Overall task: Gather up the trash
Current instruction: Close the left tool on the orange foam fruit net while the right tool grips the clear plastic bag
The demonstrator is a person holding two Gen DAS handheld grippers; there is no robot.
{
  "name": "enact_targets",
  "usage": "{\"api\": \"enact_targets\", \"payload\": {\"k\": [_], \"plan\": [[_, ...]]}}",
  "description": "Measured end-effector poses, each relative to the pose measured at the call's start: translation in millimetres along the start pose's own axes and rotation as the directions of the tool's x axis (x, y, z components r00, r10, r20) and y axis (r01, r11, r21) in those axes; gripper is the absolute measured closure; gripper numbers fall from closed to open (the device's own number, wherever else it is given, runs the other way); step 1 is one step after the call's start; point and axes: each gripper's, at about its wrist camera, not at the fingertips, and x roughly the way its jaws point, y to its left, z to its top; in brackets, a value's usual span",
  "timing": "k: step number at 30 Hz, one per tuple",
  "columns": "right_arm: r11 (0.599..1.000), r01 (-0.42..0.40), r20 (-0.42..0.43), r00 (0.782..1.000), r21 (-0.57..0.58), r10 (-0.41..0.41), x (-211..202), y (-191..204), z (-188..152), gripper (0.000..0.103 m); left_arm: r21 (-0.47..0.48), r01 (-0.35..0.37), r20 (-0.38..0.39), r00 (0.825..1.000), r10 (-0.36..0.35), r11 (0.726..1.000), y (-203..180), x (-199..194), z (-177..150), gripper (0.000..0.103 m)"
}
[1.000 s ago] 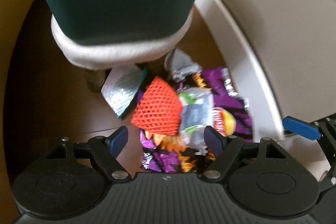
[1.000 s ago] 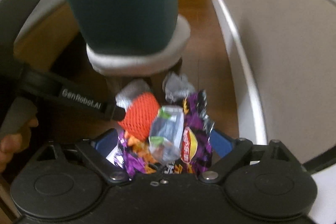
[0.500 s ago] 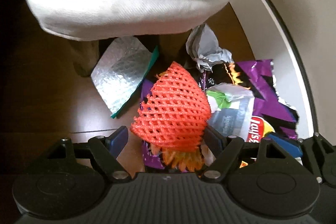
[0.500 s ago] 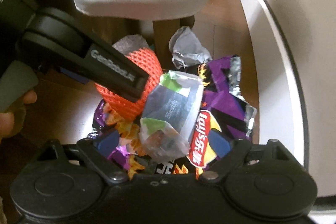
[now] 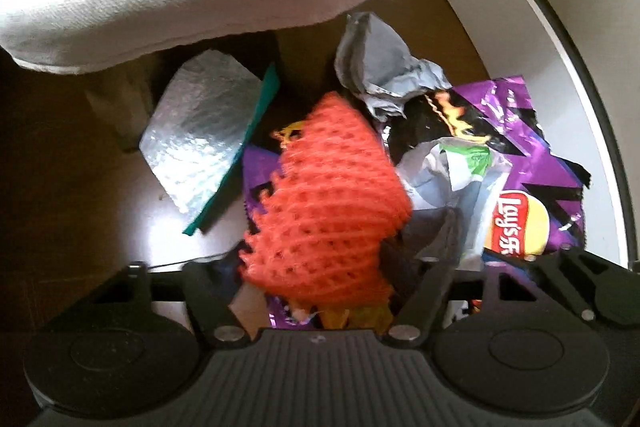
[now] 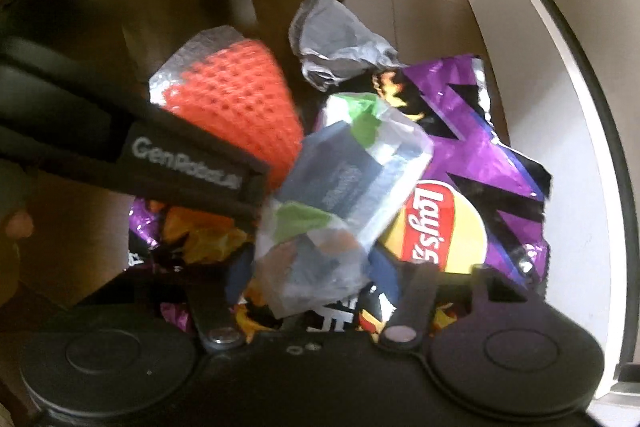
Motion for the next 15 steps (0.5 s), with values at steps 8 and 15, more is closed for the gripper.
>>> {"api": "enact_targets", "payload": {"k": [8, 15], "plan": [[1.000, -0.001, 0.036, 0.999, 0.004, 0.001, -21.6, -9.5, -8.8, 0.056, -0.058, 0.028, 0.019, 0.999, -0.027, 0.998, 17.4, -13.4, 1.5, 0.068], [0.999, -0.024, 0.060, 0.998, 0.043, 0.021, -41.5, -23.6, -17.3, 0.079, -0.087, 0.024, 0.058, 0.998, -0.019, 0.996, 26.0, -40.7, 0.9, 0.086]]}}
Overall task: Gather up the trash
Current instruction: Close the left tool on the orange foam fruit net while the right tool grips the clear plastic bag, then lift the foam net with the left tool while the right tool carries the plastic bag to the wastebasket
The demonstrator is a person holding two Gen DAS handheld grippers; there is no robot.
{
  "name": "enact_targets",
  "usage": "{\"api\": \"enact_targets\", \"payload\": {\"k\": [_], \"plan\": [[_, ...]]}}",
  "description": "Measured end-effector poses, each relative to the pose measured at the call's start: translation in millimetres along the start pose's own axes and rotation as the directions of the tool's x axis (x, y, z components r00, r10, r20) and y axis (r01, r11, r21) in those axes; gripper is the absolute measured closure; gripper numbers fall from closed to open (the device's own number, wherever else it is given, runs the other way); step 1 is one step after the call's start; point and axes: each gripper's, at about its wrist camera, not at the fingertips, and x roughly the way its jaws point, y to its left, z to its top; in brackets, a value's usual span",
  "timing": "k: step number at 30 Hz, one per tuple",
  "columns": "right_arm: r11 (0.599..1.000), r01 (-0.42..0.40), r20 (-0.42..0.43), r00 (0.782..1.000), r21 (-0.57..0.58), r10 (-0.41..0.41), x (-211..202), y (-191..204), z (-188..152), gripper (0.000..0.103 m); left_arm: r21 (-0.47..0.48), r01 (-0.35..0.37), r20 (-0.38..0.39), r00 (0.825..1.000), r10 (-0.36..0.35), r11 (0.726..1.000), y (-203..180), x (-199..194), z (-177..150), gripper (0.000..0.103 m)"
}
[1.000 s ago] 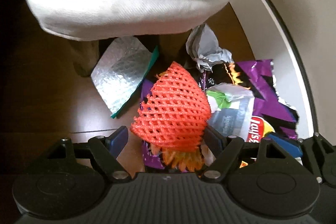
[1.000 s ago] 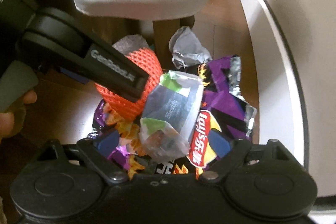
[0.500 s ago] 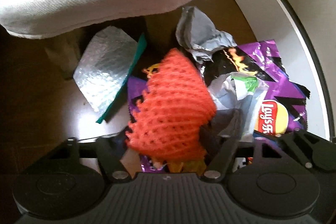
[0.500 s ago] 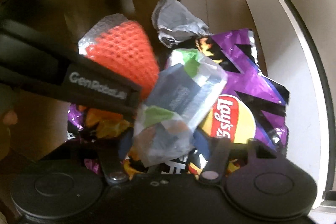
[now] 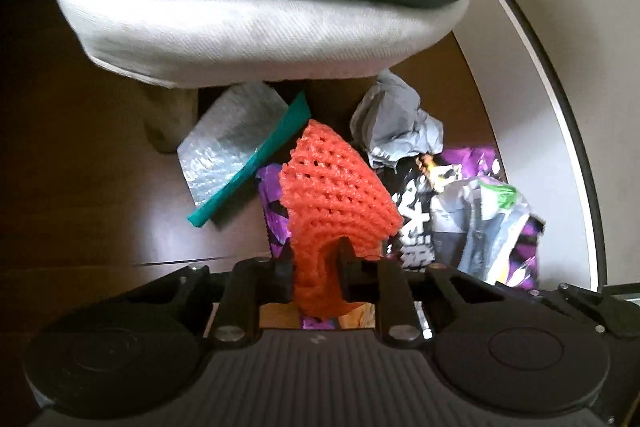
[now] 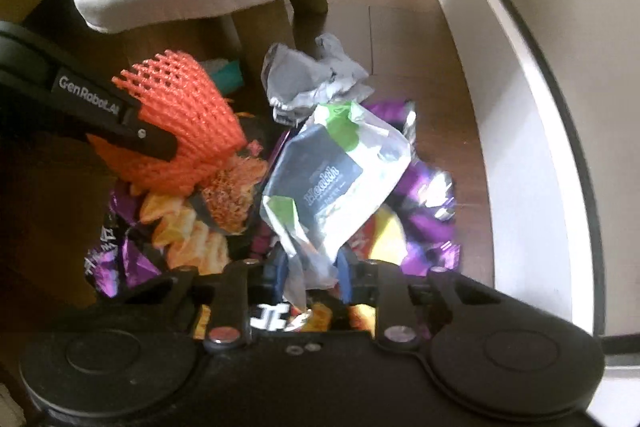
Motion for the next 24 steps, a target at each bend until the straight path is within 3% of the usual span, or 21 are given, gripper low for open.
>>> {"api": "enact_targets", "payload": {"k": [3, 11, 16, 24], "plan": [[1.000, -0.007, 0.021, 1.000, 0.002, 0.007, -14.9, -1.9, -2.2, 0.083, -0.022, 0.021, 0.017, 1.000, -0.021, 1.000, 2.0, -11.4, -0.1, 0.090], [0.999, -0.022, 0.068, 0.997, 0.027, 0.020, -52.7, -6.8, -0.7, 0.086, -0.044, 0.053, 0.078, 0.996, -0.050, 0.998, 11.0, -55.3, -0.5, 0.091], [0.998, -0.056, 0.146, 0.988, 0.037, 0.050, -107.6, -2.3, 8.5, 0.087, -0.017, 0.076, 0.137, 0.988, -0.073, 0.997, -1.3, -96.7, -1.0, 0.091], [0.996, -0.087, 0.263, 0.960, -0.030, 0.092, -198.5, 0.0, 19.3, 0.087, 0.020, 0.105, 0.260, 0.960, -0.107, 0.994, -22.9, -173.1, -6.2, 0.090]]}}
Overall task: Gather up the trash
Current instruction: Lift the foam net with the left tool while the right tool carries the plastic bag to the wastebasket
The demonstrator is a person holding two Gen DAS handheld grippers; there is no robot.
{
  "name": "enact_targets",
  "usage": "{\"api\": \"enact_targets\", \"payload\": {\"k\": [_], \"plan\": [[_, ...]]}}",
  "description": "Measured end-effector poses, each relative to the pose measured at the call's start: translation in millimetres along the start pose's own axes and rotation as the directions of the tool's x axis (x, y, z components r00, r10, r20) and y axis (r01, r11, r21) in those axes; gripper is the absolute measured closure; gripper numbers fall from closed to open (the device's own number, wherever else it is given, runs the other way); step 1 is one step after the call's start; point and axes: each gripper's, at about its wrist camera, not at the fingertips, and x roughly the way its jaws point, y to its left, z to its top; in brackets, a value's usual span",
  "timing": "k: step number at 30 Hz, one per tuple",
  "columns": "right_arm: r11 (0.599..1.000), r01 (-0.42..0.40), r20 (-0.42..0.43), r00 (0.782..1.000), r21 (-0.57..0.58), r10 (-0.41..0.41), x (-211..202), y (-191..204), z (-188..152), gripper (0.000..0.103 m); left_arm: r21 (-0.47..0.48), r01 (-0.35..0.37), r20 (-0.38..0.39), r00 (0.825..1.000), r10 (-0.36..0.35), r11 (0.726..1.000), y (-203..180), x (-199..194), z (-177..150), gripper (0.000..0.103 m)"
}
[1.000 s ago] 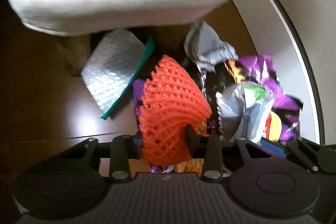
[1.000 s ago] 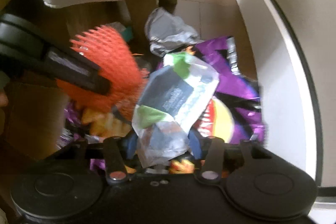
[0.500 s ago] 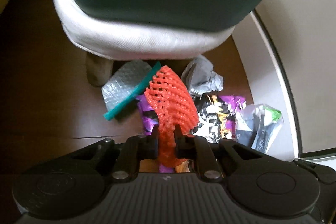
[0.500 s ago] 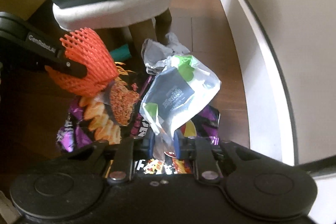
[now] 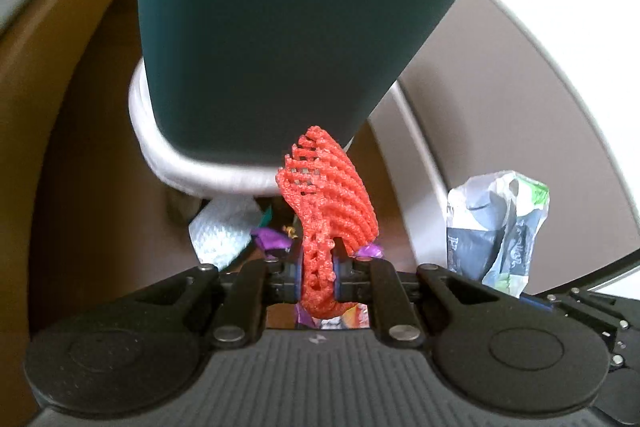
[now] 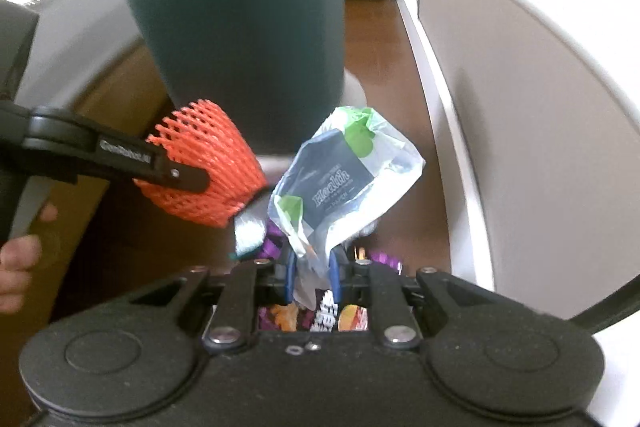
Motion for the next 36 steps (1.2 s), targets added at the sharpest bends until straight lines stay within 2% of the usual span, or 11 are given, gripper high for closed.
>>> {"api": "enact_targets", "payload": {"k": [5, 11, 17, 21, 25, 28, 30, 33, 36], "plan": [[0.999, -0.007, 0.067, 0.998, -0.050, 0.011, -46.4, 11.2, 15.9, 0.087, 0.029, -0.017, 0.095, 0.995, 0.014, 0.999, -19.9, -48.7, 5.7, 0.090], [0.996, -0.021, 0.133, 0.991, -0.087, 0.032, -81.7, 25.2, 39.3, 0.087, 0.036, -0.033, 0.172, 0.985, 0.027, 0.999, -35.8, -100.7, 18.5, 0.090], [0.994, -0.022, 0.245, 0.968, -0.107, 0.047, -99.4, 33.1, 81.2, 0.087, 0.060, -0.056, 0.286, 0.957, 0.037, 0.997, -53.5, -157.8, 46.4, 0.090], [0.990, -0.016, 0.313, 0.948, -0.138, 0.058, -110.7, 40.3, 108.5, 0.087, 0.073, -0.077, 0.366, 0.930, 0.045, 0.994, -62.4, -188.0, 76.7, 0.090], [0.983, 0.015, 0.359, 0.932, -0.184, 0.053, -113.7, 49.7, 138.0, 0.087, 0.066, -0.094, 0.426, 0.903, 0.057, 0.993, -64.3, -196.5, 103.0, 0.090], [0.978, 0.026, 0.368, 0.928, -0.205, 0.052, -101.8, 55.9, 163.0, 0.087, 0.058, -0.118, 0.459, 0.885, 0.079, 0.991, -64.8, -202.2, 125.7, 0.090], [0.975, 0.041, 0.364, 0.930, -0.220, 0.043, -90.3, 59.9, 175.5, 0.086, 0.051, -0.131, 0.460, 0.883, 0.093, 0.990, -63.9, -198.8, 141.3, 0.090], [0.973, 0.044, 0.332, 0.943, -0.226, 0.035, -73.0, 63.2, 189.9, 0.086, 0.049, -0.151, 0.438, 0.891, 0.114, 0.987, -58.8, -189.1, 159.7, 0.090], [0.972, 0.052, 0.294, 0.956, -0.228, 0.018, -54.8, 68.4, 204.5, 0.086, 0.064, -0.220, 0.421, 0.890, 0.174, 0.973, -57.9, -177.3, 176.5, 0.090]]}}
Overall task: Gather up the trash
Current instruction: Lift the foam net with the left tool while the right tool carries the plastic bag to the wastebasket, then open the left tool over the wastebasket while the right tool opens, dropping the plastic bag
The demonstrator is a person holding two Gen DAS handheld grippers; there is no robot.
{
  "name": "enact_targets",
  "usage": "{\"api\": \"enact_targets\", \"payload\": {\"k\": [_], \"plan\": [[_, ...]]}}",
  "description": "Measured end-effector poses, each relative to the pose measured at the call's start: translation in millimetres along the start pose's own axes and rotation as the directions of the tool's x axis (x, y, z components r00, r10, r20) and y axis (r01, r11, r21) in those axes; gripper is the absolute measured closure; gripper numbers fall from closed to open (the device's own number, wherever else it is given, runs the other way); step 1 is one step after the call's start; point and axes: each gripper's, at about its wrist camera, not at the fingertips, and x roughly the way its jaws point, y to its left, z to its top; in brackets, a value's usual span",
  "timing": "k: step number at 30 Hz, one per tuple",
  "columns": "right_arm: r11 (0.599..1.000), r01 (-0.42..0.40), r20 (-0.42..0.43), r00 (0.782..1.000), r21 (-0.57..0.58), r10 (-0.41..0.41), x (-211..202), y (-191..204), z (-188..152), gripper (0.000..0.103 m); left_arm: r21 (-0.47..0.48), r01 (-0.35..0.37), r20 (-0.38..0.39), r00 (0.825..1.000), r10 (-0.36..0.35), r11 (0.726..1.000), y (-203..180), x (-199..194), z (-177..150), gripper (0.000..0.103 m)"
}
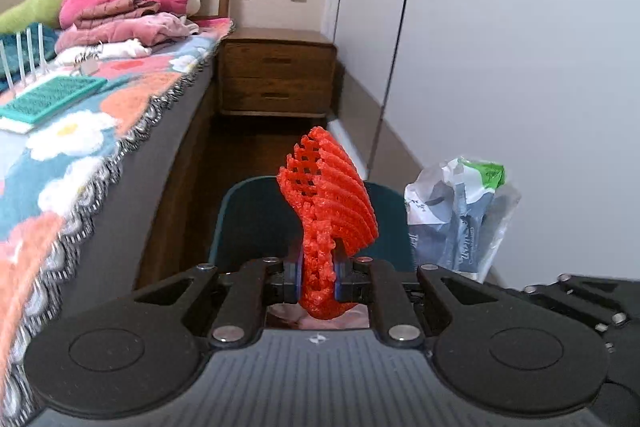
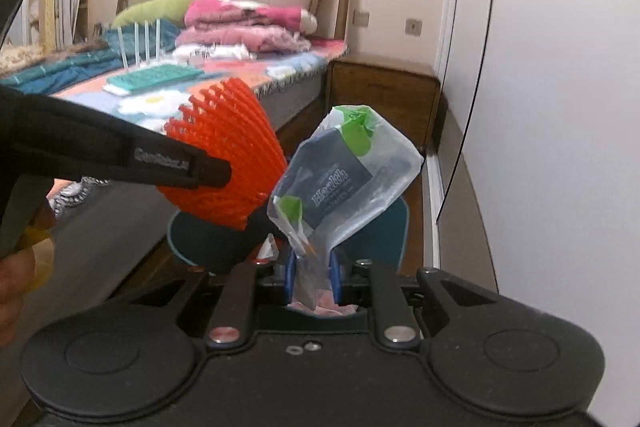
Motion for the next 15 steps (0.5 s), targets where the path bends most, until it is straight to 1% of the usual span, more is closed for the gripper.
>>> {"api": "enact_targets", "payload": {"k": [2, 6, 8, 12, 15], "plan": [[1.000, 0.008, -0.029, 1.000, -0.010, -0.008, 14.2, 2.5, 3.4, 0.086, 0.017, -0.022, -0.031, 0.999, 0.023, 1.000, 1.0, 11.4, 1.7, 0.090], [1.000, 0.021, -0.075, 0.997, -0.014, -0.022, 36.6, 6.2, 9.6, 0.086, 0.031, -0.026, -0.101, 0.994, 0.029, 0.999, 3.4, 39.8, 4.6, 0.090], [0.998, 0.049, -0.093, 0.994, -0.046, -0.053, 46.1, 9.6, 9.5, 0.086, 0.052, -0.047, -0.116, 0.992, 0.053, 0.998, 2.1, 50.7, 4.4, 0.090], [0.997, 0.050, -0.134, 0.989, -0.059, -0.058, 63.6, 10.6, 10.9, 0.086, 0.099, -0.068, -0.158, 0.984, 0.084, 0.993, -1.4, 72.5, 1.8, 0.090], [0.998, 0.044, -0.156, 0.986, -0.050, -0.051, 74.5, 8.1, 10.2, 0.085, 0.110, -0.073, -0.197, 0.976, 0.094, 0.991, -1.2, 88.5, 0.5, 0.090]]}}
